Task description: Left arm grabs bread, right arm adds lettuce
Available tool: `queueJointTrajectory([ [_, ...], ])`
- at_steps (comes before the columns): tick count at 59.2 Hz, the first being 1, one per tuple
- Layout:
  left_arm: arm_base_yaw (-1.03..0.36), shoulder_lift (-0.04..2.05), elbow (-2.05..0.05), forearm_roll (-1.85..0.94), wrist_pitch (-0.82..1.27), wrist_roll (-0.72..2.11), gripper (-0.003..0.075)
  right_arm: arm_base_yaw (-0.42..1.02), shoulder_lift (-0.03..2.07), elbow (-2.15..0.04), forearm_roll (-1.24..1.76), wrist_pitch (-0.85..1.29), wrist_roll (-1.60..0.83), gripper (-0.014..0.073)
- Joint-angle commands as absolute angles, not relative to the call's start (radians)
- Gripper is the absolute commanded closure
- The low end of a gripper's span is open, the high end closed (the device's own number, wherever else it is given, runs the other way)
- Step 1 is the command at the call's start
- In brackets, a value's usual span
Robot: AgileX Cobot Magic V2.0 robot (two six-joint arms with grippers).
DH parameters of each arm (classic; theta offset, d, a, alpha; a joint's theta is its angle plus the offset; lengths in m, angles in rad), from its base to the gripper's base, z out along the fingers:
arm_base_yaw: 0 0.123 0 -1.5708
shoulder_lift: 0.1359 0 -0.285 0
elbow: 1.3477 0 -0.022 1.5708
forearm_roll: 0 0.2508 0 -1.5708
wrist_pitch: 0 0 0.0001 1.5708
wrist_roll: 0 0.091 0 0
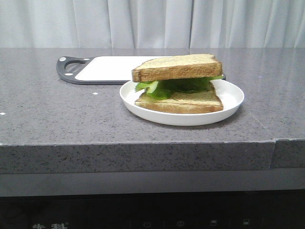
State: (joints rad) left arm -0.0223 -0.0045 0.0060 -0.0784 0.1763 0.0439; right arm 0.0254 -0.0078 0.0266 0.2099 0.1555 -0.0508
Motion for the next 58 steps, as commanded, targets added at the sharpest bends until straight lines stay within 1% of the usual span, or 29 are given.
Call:
queueJointTrajectory([
  [1, -0.022, -0.021, 0.01, -0.086, 0.088, 0.033, 0.0741, 0.019, -0.03, 0.024, 0.183, 0.109, -0.052, 0.0653],
  [58, -0.022, -0.021, 0.01, -0.086, 0.088, 0.033, 0.0741, 0.019, -0.03, 0.024, 0.183, 0.133, -0.052, 0.0653],
])
